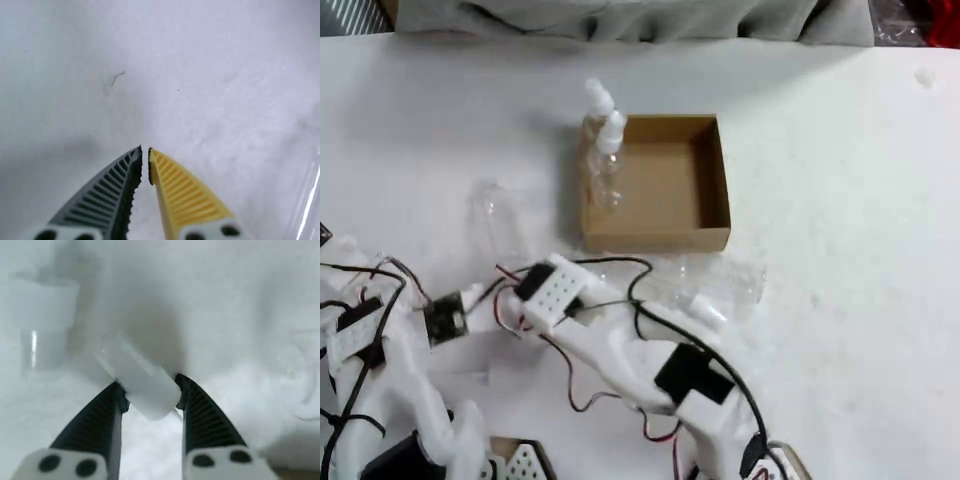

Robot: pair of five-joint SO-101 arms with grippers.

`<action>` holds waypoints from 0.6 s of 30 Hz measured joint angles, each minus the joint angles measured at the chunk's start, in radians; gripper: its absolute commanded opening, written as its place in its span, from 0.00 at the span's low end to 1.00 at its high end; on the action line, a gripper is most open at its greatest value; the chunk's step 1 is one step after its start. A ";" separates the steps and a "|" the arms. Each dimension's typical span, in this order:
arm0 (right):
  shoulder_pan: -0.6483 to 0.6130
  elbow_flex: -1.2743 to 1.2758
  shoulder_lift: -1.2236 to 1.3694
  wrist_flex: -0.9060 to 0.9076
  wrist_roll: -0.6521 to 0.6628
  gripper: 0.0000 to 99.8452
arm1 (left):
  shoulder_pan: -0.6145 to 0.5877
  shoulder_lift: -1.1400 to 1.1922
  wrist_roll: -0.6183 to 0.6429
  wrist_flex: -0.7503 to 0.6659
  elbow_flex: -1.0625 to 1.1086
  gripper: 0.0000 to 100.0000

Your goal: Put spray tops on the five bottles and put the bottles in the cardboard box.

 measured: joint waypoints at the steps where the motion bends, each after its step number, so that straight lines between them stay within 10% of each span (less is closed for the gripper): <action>1: 0.006 -0.026 0.000 0.026 -0.021 0.02 | 0.000 0.000 0.000 0.000 0.000 0.02; 18: 0.226 -0.568 -0.250 0.608 -0.512 0.02 | 0.000 0.000 0.000 0.000 0.000 0.02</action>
